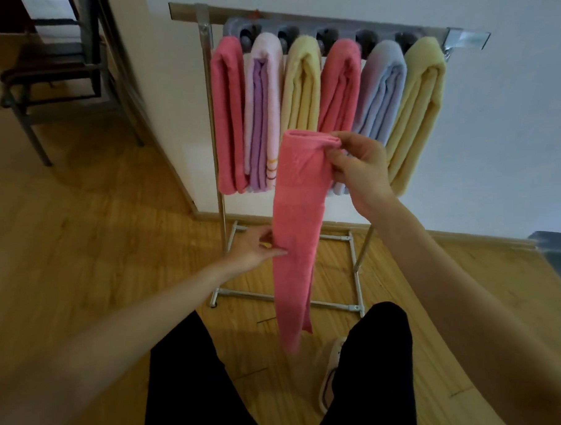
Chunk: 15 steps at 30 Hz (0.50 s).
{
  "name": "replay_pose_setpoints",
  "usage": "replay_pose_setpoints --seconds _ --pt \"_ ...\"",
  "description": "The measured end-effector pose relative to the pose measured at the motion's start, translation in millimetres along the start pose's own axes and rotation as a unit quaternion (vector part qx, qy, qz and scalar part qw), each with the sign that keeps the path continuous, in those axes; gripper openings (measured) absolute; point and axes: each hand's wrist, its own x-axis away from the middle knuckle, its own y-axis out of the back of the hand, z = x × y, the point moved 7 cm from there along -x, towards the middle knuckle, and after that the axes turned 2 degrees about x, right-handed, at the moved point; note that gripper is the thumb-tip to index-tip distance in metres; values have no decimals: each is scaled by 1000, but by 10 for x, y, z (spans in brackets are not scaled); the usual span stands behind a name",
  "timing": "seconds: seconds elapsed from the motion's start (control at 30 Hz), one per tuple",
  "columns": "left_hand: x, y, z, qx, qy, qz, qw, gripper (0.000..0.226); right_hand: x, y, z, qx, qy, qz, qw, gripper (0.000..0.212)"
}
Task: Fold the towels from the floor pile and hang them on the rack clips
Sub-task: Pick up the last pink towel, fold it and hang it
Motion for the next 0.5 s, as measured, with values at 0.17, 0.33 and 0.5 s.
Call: replay_pose_setpoints --seconds 0.17,0.33,0.5 --pt "26 -457 340 77 101 53 990 47 -39 212 38 -147 -39 -100 983 17" --pt "-26 -418 484 32 87 48 995 31 44 655 -319 -155 -101 -256 949 14" --pt "-128 -49 225 33 23 9 999 36 397 960 -1190 -81 -227 -312 919 31"
